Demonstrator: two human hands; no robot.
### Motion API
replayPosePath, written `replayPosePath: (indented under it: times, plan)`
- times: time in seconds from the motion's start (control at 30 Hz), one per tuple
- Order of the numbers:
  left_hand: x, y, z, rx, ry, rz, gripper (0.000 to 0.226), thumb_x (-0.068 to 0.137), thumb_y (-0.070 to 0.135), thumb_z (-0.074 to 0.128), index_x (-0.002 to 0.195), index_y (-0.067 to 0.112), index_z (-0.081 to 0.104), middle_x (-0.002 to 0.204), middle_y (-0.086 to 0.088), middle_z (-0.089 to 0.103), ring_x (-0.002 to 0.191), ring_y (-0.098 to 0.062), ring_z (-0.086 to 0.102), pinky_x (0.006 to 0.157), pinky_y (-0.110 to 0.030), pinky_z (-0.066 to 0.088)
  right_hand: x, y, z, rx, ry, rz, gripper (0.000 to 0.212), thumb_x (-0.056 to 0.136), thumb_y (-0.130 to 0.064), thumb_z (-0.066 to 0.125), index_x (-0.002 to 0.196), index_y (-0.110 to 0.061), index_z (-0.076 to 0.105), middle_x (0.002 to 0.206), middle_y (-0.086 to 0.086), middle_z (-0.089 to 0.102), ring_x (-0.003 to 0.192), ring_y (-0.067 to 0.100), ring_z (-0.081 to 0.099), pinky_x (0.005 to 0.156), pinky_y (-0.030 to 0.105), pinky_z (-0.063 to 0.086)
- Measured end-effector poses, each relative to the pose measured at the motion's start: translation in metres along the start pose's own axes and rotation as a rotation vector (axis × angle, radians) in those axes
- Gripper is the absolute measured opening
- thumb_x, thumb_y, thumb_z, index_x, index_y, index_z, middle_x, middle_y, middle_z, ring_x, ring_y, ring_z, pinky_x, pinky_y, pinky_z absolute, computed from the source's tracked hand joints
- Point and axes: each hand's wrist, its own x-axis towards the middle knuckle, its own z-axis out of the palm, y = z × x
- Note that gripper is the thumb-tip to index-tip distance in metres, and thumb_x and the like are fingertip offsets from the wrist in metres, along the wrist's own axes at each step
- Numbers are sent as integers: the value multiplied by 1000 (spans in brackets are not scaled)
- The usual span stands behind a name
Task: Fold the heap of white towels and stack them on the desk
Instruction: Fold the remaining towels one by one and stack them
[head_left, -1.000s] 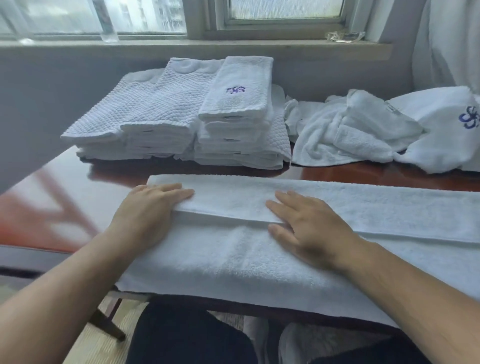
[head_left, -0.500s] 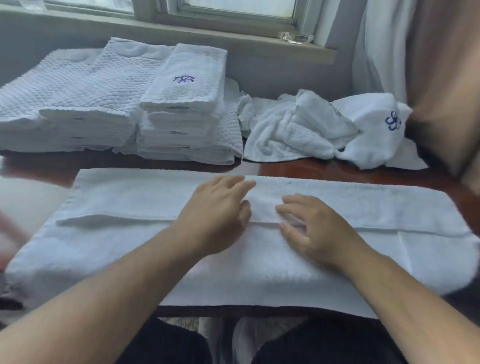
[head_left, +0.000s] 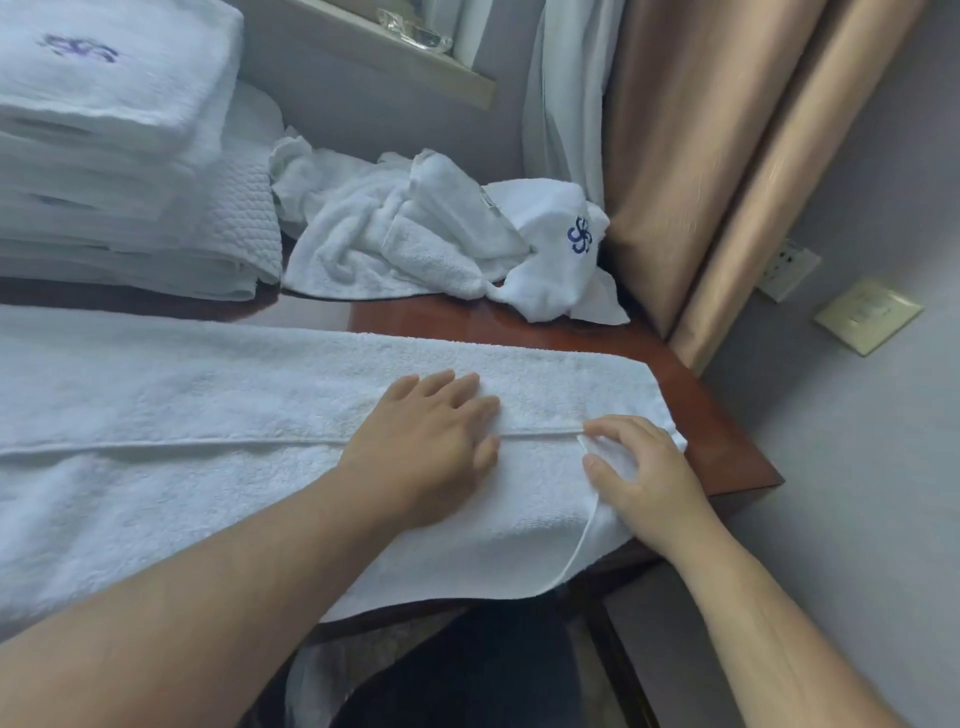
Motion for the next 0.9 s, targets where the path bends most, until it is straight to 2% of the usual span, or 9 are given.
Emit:
replayPosePath:
  times: [0.1, 0.23, 0.3, 0.37, 0.5, 0.6, 0.7, 0.8, 0.9]
  plan:
    - [0, 0, 1, -6, 21, -7, 46, 98, 52, 26, 134, 33, 47, 143, 8, 44, 133, -16, 35, 110, -36, 22, -2, 0, 6, 60, 96, 104, 31, 84, -30, 70, 111, -39, 57, 117, -25, 51, 123, 8, 46, 101, 29, 39]
    - [2, 0, 1, 6, 19, -12, 46, 98, 52, 28, 136, 34, 47, 144, 8, 44, 134, -16, 35, 110, -36, 23, -4, -6, 15, -35, 121, 170, 25, 79, -52, 69, 92, -32, 59, 104, -22, 44, 109, 7, 35, 91, 25, 33]
    - [2, 0, 1, 12, 20, -12, 47, 97, 52, 27, 136, 35, 47, 144, 9, 44, 134, -16, 35, 109, -35, 22, -2, -9, 8, -11, 84, 172, 12, 84, -41, 69, 84, -32, 62, 101, -18, 48, 108, 10, 46, 84, 23, 36]
    - [2, 0, 1, 15, 18, -8, 47, 97, 53, 26, 136, 36, 46, 145, 10, 43, 135, -15, 33, 109, -34, 20, -3, -7, 0, -10, 99, 178, 11, 85, -30, 68, 75, -29, 63, 97, -15, 52, 102, 12, 53, 77, 22, 39]
    - [2, -1, 2, -3, 27, -10, 46, 98, 53, 28, 138, 38, 44, 151, 11, 38, 138, -14, 29, 109, -33, 16, -17, 5, -10, 58, 365, 250, 14, 76, -35, 58, 66, -26, 56, 81, -10, 59, 76, 6, 55, 58, 24, 36]
    - [2, -2, 3, -25, 11, -10, 48, 98, 55, 27, 142, 40, 41, 154, 12, 36, 140, -12, 26, 112, -32, 13, -23, 17, -16, 337, 511, 329, 21, 65, -44, 52, 67, -25, 59, 69, -9, 63, 58, 6, 53, 55, 29, 39]
    - [5, -3, 1, -64, -38, -32, 48, 100, 54, 29, 145, 43, 40, 157, 14, 33, 145, -12, 23, 115, -34, 11, -21, 23, -18, 760, 544, 338, 12, 64, -38, 59, 61, -27, 61, 78, -5, 71, 53, 5, 48, 53, 29, 39]
    - [9, -1, -9, -143, -107, -42, 41, 101, 53, 27, 132, 47, 53, 143, 13, 46, 139, -13, 28, 112, -34, 14, -17, 29, -20, 992, 438, 280, 19, 67, -30, 63, 53, -24, 50, 116, -6, 74, 59, 6, 48, 50, 20, 37]
    - [7, 7, -24, -285, -163, -20, 64, 95, 64, 15, 116, 35, 68, 130, 10, 56, 132, -14, 36, 110, -34, 22, -9, 32, -23, 1155, 320, 231, 25, 71, -25, 63, 56, -25, 42, 129, 1, 69, 75, 16, 48, 56, 21, 39]
